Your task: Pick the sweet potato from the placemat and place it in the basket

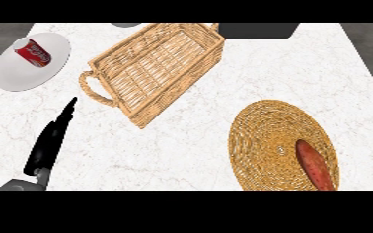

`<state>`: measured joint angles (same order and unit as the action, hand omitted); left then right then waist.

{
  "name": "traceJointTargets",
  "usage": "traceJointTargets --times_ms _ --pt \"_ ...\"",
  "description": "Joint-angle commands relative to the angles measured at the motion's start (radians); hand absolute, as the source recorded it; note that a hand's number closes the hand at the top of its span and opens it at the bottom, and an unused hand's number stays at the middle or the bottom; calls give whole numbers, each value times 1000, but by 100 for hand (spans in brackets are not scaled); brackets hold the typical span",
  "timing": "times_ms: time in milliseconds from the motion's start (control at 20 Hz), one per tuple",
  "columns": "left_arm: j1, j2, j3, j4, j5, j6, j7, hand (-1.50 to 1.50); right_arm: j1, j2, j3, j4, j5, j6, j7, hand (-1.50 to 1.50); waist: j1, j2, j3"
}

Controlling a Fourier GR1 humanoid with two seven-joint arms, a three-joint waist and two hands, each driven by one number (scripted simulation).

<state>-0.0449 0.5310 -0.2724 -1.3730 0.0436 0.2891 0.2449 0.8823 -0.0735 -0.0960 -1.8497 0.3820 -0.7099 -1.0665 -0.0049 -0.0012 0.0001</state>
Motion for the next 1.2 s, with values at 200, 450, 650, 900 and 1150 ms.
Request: traceJointTargets --times_ms 200,450,650,900,1150 --pt "-46 -46 27 36 -40 -37 15 0 -110 -29 -37 54 54 7 7 -150 1 1 0" --pt "13 -63 59 33 -68 -60 -22 0 -118 31 2 76 148 -31 71 -150 3 1 0" --pt "29 -29 98 -41 -74 -85 13 0 -179 38 11 86 241 -22 153 -150 7 1 0" --pt "18 -65 94 -19 -96 -73 -2 0 -275 35 -15 207 236 -22 145 -150 10 1 0" --pt "0 -97 94 2 -126 -78 22 0 -294 37 -38 193 261 -15 191 -150 4 1 0"
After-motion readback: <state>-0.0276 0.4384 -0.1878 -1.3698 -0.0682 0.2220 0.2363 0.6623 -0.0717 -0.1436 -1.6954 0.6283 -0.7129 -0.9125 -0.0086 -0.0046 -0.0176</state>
